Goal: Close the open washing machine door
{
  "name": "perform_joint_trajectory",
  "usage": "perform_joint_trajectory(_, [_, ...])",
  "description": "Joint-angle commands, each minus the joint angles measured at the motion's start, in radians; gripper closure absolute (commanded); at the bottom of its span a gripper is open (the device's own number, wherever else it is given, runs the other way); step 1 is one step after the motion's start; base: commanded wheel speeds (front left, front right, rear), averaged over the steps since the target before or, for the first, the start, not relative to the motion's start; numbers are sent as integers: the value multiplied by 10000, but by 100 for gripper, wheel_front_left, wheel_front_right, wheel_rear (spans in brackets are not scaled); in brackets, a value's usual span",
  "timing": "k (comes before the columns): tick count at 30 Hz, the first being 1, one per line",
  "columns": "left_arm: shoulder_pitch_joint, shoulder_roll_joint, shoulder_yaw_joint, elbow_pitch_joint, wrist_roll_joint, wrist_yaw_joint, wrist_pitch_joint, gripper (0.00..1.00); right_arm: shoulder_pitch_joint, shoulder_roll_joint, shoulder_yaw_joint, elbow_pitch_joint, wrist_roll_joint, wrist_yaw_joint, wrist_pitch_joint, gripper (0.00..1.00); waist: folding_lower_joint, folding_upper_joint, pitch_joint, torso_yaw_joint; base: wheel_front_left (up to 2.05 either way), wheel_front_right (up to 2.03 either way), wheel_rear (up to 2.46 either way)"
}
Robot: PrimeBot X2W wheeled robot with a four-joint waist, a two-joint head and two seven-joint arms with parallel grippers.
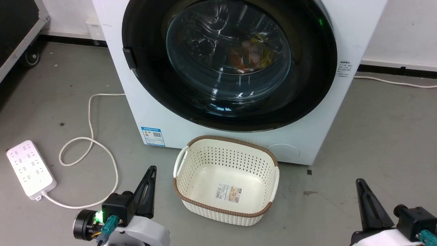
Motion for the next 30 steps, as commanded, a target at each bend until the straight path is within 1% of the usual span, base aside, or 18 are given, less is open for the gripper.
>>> perform_joint_trajectory(1, [165,-33,46,-61,87,74,55,100,-183,16,29,-41,-91,-3,27,100,-1,-1,-1,-3,0,0,0])
perform_joint_trajectory(30, [284,-182,464,-468,439,242,645,100,-411,28,231,-78,-479,-4,528,100,-1,-1,-54,-158,0,0,0])
